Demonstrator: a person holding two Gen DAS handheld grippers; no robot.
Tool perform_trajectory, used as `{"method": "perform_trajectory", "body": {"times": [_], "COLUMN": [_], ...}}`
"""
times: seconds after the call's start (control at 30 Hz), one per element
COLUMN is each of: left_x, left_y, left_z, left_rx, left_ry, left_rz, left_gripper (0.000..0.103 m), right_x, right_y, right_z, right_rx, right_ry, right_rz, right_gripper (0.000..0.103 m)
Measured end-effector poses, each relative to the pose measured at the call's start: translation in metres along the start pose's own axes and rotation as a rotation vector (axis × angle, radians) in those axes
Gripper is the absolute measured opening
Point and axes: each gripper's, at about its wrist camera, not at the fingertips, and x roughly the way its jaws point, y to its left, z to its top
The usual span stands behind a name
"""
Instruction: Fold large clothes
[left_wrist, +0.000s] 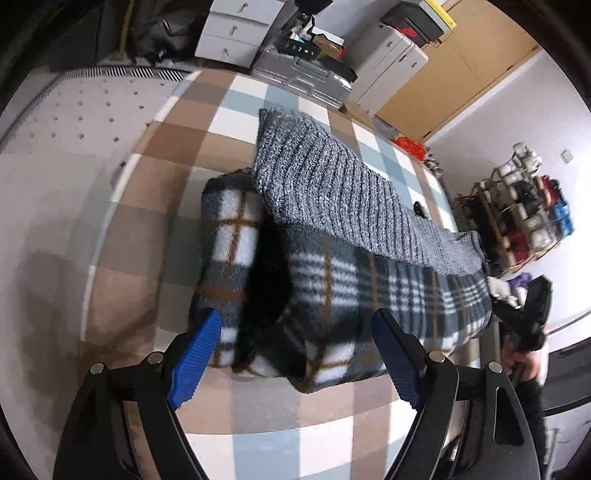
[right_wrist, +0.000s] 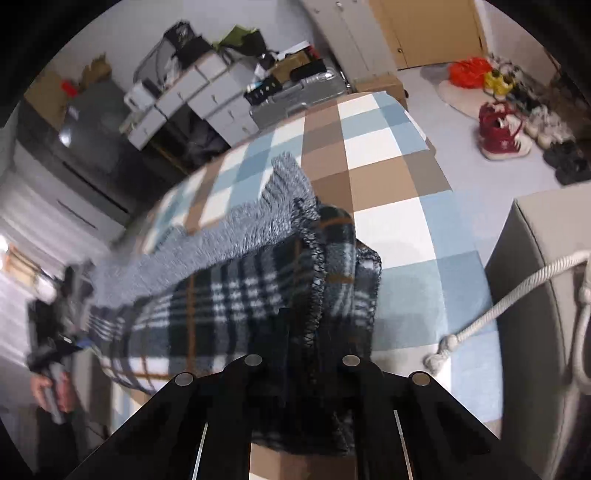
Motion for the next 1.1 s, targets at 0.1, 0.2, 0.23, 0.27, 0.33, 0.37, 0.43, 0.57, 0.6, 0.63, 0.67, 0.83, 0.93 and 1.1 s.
{"method": "perform_trajectory", "body": {"times": [0.1, 0.2, 0.23, 0.27, 0.33, 0.37, 0.43, 0.57, 0.6, 0.63, 0.67, 0.83, 0.93, 1.1], "left_x": [0.01, 0.029, 0.036, 0.039, 0.04, 0.04, 0.039, 0.041, 0.041, 0.043, 0.043, 0.054, 0.048, 0.02], "left_y": [-0.007, -0.021, -0.022, -0.023, -0.014, -0.009, 0.002, 0.001, -0.001, -0.002, -0.003, -0.005, -0.001, -0.019], "left_z": [0.0, 0.004, 0.006, 0.008, 0.011, 0.01, 0.006, 0.003, 0.004, 0.005, 0.006, 0.014, 0.016, 0.012], "left_rx": [-0.004, 0.032, 0.031, 0.031, -0.009, -0.04, -0.102, -0.075, -0.075, -0.074, -0.067, -0.117, -0.13, -0.083], "left_ry": [-0.005, 0.031, 0.058, 0.059, 0.045, 0.046, 0.047, 0.042, 0.044, 0.048, 0.044, 0.067, 0.076, 0.12], "left_rz": [-0.093, -0.122, -0.126, -0.155, -0.208, -0.243, -0.303, -0.236, -0.205, -0.197, -0.179, -0.136, -0.119, -0.028], "left_gripper": [0.08, 0.08, 0.074, 0.06, 0.025, 0.019, 0.017, 0.015, 0.015, 0.015, 0.015, 0.015, 0.019, 0.022], "right_x": [-0.003, -0.007, -0.01, -0.009, -0.016, -0.02, -0.023, -0.005, 0.005, 0.013, 0.018, 0.037, 0.035, -0.012], "right_y": [0.007, 0.009, 0.01, 0.011, 0.012, 0.012, 0.01, 0.004, 0.003, 0.002, 0.003, 0.011, 0.014, 0.017], "right_z": [0.0, 0.004, 0.006, 0.009, 0.014, 0.017, 0.021, 0.025, 0.025, 0.024, 0.022, 0.022, 0.025, 0.036], "right_rx": [-0.025, 0.005, 0.003, -0.001, -0.003, -0.001, 0.011, 0.009, 0.007, 0.001, -0.009, -0.066, -0.073, 0.008], "right_ry": [-0.032, -0.061, -0.076, -0.093, -0.124, -0.144, -0.167, -0.112, -0.071, -0.047, -0.04, 0.023, 0.053, -0.032], "right_rz": [-0.022, -0.029, -0.03, -0.037, -0.048, -0.062, -0.077, -0.157, -0.179, -0.21, -0.236, -0.331, -0.357, -0.292], "right_gripper": [0.008, 0.008, 0.008, 0.008, 0.007, 0.007, 0.007, 0.007, 0.007, 0.007, 0.007, 0.008, 0.015, 0.072]}}
